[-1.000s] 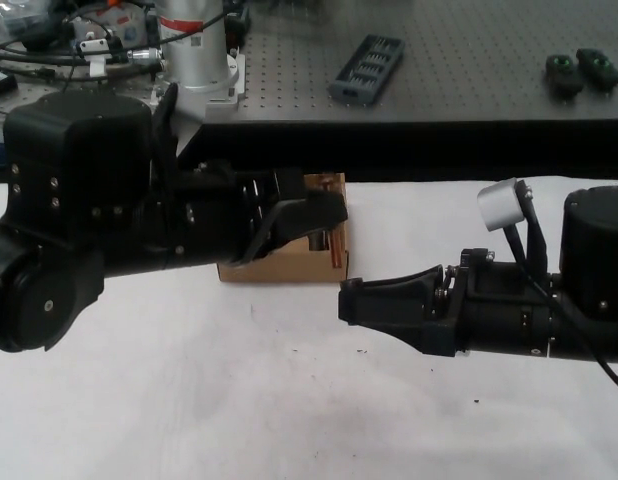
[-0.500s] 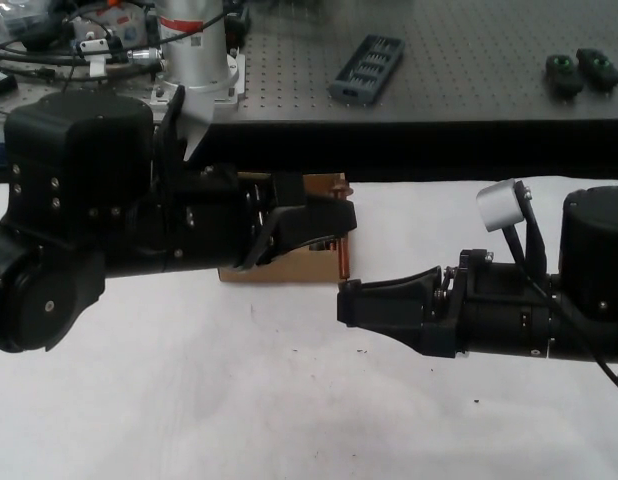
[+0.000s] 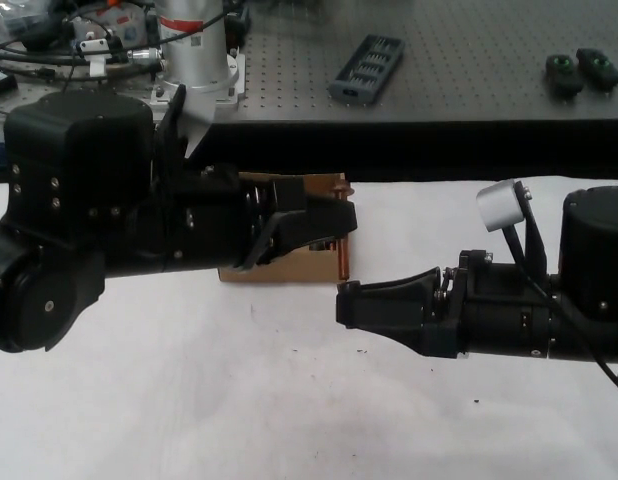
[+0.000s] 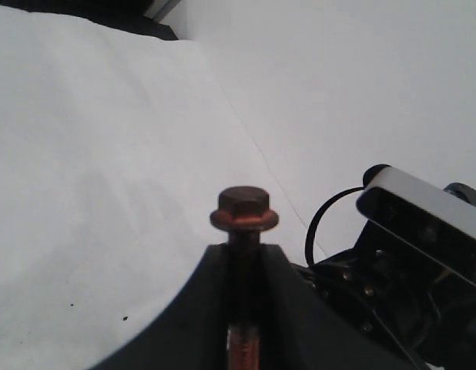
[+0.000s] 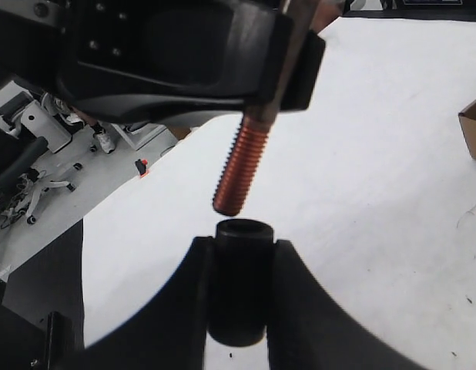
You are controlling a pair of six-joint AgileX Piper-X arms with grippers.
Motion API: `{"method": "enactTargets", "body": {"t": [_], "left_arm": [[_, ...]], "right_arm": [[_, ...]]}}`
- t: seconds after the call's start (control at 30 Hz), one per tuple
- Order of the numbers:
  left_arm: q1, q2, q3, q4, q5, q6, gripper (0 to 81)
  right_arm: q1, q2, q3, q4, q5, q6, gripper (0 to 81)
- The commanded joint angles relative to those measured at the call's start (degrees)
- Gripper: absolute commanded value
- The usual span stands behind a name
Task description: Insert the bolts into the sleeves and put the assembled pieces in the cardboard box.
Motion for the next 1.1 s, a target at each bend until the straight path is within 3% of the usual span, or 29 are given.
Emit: {"method": "enactTargets", "body": {"t": [0.0,0.57,0.8,1.07], "left_arm": [[-0.2,-0.2,-0.6,-1.9,1.4,0.9,0.6],[-0.3,-0.2,-0.6,2.4,3.1,4.7,0.6],[-0.6,-0.2,-0.6,2.3,0.2,6.9,0.6],[-2.5,-0.2,-0.6,2.3,-4.7,9.4,0.6]], "right_arm": [[0.1,-0.8,-0.7,-2.7,-0.3,0.9,5.7],[0.1,-0.8,-0.7,-5.9,-1.6,3.4,5.7],[-0.3,-0.8,-0.7,-15.2,3.9,11.0,5.7],[-0.5,-0.8,-0.7,-16.2,6.9,14.1,5.7]]}}
